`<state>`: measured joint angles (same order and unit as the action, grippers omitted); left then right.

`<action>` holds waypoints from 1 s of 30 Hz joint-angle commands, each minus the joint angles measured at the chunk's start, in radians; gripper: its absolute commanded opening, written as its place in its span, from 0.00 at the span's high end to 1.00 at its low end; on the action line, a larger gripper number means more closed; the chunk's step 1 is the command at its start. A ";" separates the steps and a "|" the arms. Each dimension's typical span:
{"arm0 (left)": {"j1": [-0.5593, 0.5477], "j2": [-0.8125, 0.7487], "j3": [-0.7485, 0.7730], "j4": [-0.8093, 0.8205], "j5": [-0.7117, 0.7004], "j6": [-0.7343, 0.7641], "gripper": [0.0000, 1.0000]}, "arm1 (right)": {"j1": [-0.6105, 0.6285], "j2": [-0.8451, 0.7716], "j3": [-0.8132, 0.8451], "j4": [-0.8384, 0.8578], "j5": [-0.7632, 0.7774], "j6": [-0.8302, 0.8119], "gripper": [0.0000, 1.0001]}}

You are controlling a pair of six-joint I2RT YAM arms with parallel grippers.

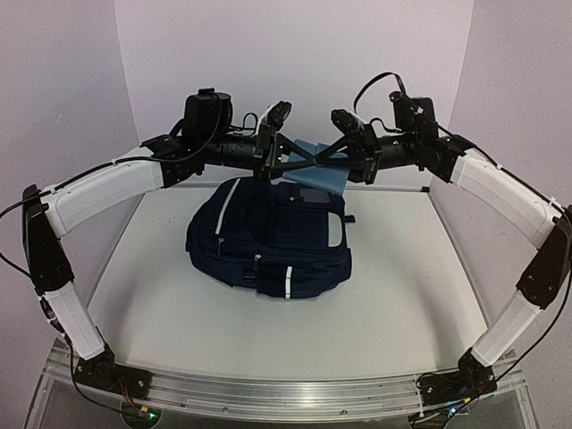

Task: Pack the student bag
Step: Pick up the personal item from the center of the board.

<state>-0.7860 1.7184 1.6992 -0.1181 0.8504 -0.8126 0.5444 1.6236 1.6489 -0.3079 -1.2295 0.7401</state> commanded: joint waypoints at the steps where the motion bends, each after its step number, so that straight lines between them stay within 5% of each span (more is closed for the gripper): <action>1: 0.003 0.018 0.059 0.079 0.008 0.008 1.00 | 0.025 0.012 0.040 0.035 -0.031 -0.009 0.79; 5: 0.004 0.004 0.044 0.084 -0.006 0.010 1.00 | 0.025 0.010 0.039 0.035 -0.036 -0.010 0.99; 9: 0.004 -0.017 0.027 0.057 -0.039 0.033 0.98 | 0.025 0.012 0.044 0.036 -0.039 -0.004 1.00; 17: 0.025 -0.123 -0.067 -0.048 -0.146 0.070 0.55 | 0.023 0.010 0.067 0.036 -0.053 0.001 1.00; 23: 0.030 -0.220 -0.144 -0.084 -0.163 0.074 0.46 | 0.020 -0.009 0.032 0.035 -0.060 -0.018 1.00; 30: 0.030 -0.175 -0.128 -0.015 -0.008 -0.011 0.45 | 0.027 0.000 0.035 0.043 -0.091 -0.036 1.00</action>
<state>-0.7570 1.5252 1.5501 -0.1806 0.7524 -0.7801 0.5621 1.6375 1.6707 -0.3069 -1.2748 0.7287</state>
